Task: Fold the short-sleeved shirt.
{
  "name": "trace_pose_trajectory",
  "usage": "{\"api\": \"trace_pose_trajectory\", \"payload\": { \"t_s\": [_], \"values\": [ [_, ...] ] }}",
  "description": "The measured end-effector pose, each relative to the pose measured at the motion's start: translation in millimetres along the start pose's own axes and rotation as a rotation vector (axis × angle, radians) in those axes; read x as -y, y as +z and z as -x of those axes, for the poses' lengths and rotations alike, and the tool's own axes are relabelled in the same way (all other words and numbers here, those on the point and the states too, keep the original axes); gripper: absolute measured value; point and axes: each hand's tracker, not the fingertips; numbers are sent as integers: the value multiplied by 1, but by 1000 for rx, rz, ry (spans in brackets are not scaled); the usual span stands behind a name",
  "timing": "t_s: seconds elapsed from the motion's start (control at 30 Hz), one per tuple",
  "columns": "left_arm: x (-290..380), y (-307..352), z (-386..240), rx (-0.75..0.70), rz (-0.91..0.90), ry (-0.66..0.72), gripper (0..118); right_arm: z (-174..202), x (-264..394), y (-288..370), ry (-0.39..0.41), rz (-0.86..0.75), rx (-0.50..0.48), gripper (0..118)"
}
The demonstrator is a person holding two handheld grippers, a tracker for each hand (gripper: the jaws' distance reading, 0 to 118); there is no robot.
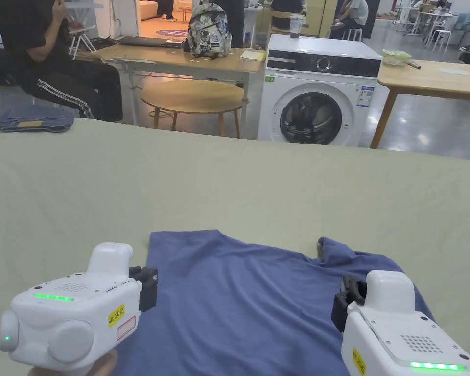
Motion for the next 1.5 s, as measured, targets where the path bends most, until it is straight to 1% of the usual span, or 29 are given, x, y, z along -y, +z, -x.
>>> {"api": "trace_pose_trajectory", "payload": {
  "t_s": [0.1, 0.2, 0.43, 0.57, 0.6, 0.63, 0.67, 0.7, 0.73, 0.77, 0.8, 0.87, 0.93, 1.0, 1.07, 1.1, 1.13, 1.17, 1.2, 1.23, 1.3, 1.4, 1.47, 1.5],
  "values": [
    [-10, -25, 23, 14, 61, 56, 0, -3, 6, -13, 10, 35, 3, 0],
    [-31, -59, 54, 22, 115, 119, 0, -11, 10, -27, 3, 76, 1, 0],
    [-92, -160, 112, 19, 292, 196, 0, -28, 21, -55, 16, 163, 28, 0],
    [-117, -216, 135, 19, 384, 272, 0, -38, 27, -68, 17, 205, 48, 0],
    [-121, -229, 139, 20, 414, 292, 9, -40, 29, -71, 17, 216, 53, 0],
    [-124, -239, 141, 19, 434, 304, 31, -42, 31, -74, 18, 225, 58, 0],
    [-127, -248, 143, 29, 440, 316, 46, -44, 32, -76, 20, 232, 63, 0],
    [-126, -250, 135, 17, 442, 315, 58, -47, 33, -78, 21, 241, 68, 0],
    [-126, -258, 132, 8, 446, 312, 68, -49, 35, -81, 20, 247, 72, 0],
    [-127, -266, 131, -4, 459, 300, 73, -50, 35, -83, 19, 254, 75, 0],
    [-126, -273, 129, -33, 481, 281, 74, -52, 37, -84, 17, 260, 78, 0],
    [-122, -292, 127, -62, 526, 248, 74, -54, 39, -88, 15, 272, 81, 0],
    [-118, -304, 117, -123, 589, 174, 74, -56, 40, -90, 17, 282, 84, 0],
    [-116, -302, 96, -191, 571, 77, 74, -58, 42, -91, 19, 288, 89, 0],
    [-115, -303, 82, -244, 556, -5, 68, -59, 42, -92, 14, 293, 89, 0],
    [-112, -313, 86, -248, 552, -41, 63, -60, 43, -92, 12, 296, 89, 0],
    [-113, -313, 83, -234, 543, -63, 52, -61, 43, -93, 11, 297, 89, 0],
    [-115, -311, 82, -225, 534, -78, 36, -62, 43, -93, 11, 299, 91, 0],
    [-118, -310, 82, -216, 526, -90, 15, -64, 43, -93, 11, 301, 92, 0],
    [-119, -307, 82, -197, 532, -77, 0, -66, 43, -94, 10, 303, 93, 0],
    [-122, -302, 86, -165, 538, -47, 0, -73, 39, -95, 3, 307, 93, 0],
    [-129, -292, 97, -159, 491, -57, 0, -89, 26, -101, 2, 311, 112, 0],
    [-135, -280, 99, -129, 457, -56, 0, -105, 11, -110, 4, 327, 123, 0],
    [-136, -258, 84, -119, 441, -63, 0, -115, 3, -116, 2, 324, 134, 0]
  ]
}}
